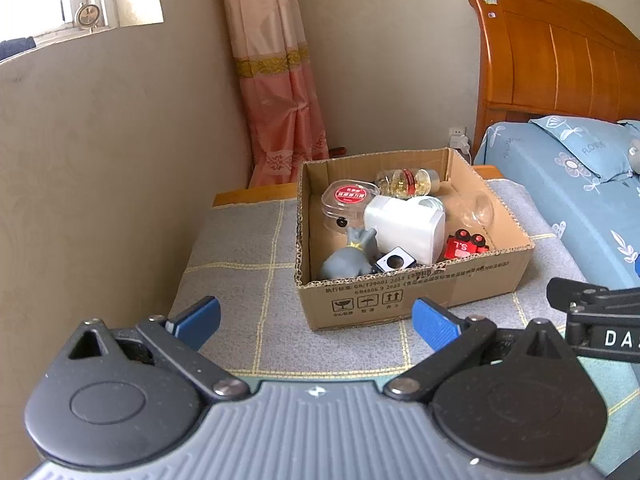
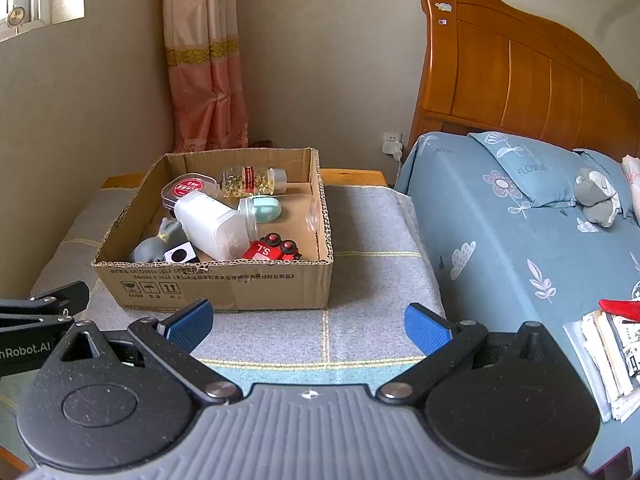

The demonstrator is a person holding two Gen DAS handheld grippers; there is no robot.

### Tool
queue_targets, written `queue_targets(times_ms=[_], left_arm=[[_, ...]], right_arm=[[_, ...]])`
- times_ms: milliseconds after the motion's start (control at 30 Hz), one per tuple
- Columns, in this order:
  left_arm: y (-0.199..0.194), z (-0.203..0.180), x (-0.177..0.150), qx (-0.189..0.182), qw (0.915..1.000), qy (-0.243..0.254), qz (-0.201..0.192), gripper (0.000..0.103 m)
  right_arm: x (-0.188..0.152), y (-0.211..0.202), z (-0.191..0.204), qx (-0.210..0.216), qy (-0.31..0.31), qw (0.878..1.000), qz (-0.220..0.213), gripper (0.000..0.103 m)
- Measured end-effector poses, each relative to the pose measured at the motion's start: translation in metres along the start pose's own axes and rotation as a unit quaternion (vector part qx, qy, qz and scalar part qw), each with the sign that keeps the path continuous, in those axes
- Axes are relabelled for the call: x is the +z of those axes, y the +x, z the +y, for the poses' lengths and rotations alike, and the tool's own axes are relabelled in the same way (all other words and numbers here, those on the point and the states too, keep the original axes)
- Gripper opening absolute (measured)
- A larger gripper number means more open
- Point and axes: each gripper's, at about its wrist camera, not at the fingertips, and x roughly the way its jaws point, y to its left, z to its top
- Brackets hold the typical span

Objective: Organize rigid objects

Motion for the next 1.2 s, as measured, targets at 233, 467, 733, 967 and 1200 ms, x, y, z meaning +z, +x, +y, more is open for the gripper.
queue_targets(times_ms=[233,467,733,967,1200], left_arm=[[-0.0008,-0.0009,0.0005,0.001,1.0000,0.002,0.000,0.102],[-0.0023,-0.0014,0.0013,0.001,1.0000,0.004,-0.001,0.102],[-0.0029,-0.0029,0.0015,0.001,1.0000,0.006,-0.001,0.102],[-0.0033,-0.0033,0.0017,0.001,1.0000,0.006,0.000,0.102],[-0.0038,-0.0045,0.0009,0.001,1.0000,0.007,0.000,0.102]], right_arm=[[0.0002,-0.0007,0.0000,0.002,-0.002,1.000,-0.001,0.103],[0.0003,-0.0014,-0.0004,0.001,0.000,1.000,-0.002,0.103],[0.0001,-0.0021,-0.0002,0.004,-0.002,1.000,-0.003,0.103],[0.0001,-0.0019,-0.0001,0.004,-0.001,1.000,-0.003,0.103],[-0.0005,-0.0017,0.0001,0.005,-0.002,1.000,-0.003,0.103]])
